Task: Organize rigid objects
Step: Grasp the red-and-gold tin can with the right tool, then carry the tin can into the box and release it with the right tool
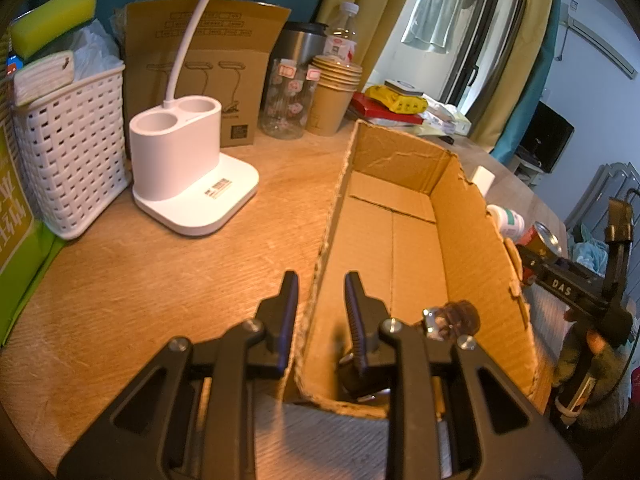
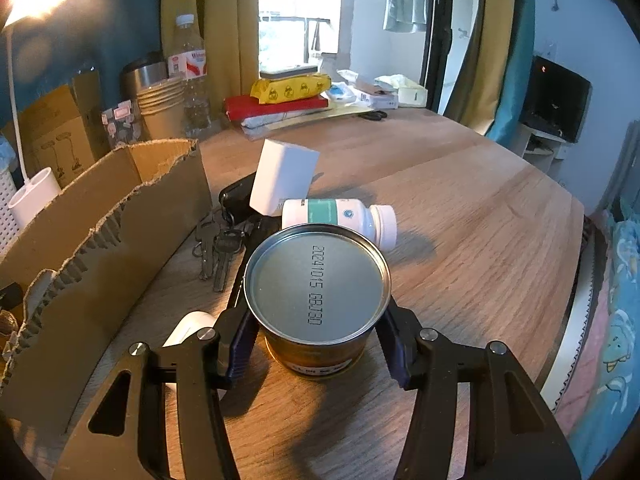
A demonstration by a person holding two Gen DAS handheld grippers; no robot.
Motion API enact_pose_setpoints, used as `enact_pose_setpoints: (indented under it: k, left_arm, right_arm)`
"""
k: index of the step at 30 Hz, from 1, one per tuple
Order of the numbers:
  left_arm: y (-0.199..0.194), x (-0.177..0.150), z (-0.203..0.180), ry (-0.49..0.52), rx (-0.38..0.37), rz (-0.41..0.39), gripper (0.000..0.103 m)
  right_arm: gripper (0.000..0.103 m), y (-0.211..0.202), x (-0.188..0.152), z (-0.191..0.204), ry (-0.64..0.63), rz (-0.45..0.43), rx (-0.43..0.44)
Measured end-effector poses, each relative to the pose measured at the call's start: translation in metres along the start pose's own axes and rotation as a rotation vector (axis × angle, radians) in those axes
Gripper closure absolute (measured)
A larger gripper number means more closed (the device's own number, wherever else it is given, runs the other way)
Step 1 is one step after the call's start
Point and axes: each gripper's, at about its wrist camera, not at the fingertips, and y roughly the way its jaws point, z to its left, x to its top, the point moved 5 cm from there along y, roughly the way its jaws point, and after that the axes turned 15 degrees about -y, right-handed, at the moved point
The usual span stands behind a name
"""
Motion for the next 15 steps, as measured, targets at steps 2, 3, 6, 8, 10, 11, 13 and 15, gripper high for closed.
enact_pose_setpoints:
  k: [2,3,6,8,10,11,13,15]
  left_arm:
    - [0.0,0.0,0.0,0.0,0.0,0.0,0.078]
    - [0.0,0.0,0.0,0.0,0.0,0.0,0.078]
    - [0.0,0.0,0.0,0.0,0.0,0.0,0.078]
    - [0.0,0.0,0.0,0.0,0.0,0.0,0.078]
    - [0.0,0.0,0.0,0.001,0.0,0.0,0.078]
    - [0.0,0.0,0.0,0.0,0.0,0.0,0.078]
    - [0.0,0.0,0.0,0.001,0.001,0.0,0.078]
    - [0.0,0.0,0.0,0.001,0.001,0.0,0.078]
  right_arm:
    - [0.046,-0.005,0.002,-0.001,0.001,-0.01,-0.005]
    - [0.046,-0.008,0.003,-0.001,0.004,-0.017,-0.006]
    - [0.046,-0.019,0.008,0.0,0.001,-0.04,-0.007]
    - [0.046,-0.028,0.012,0.004,-0.009,-0.057,-0.002]
    - [0.046,-0.036,0.015,0.008,-0.018,-0.073,0.0]
    - [0.046,-0.04,0.018,0.01,-0.024,-0.083,0.003]
    - [0.046,-0.047,0.021,0.014,-0.031,-0.099,0.008]
    - [0.046,-0.054,0.026,0.019,-0.044,-0.115,0.016]
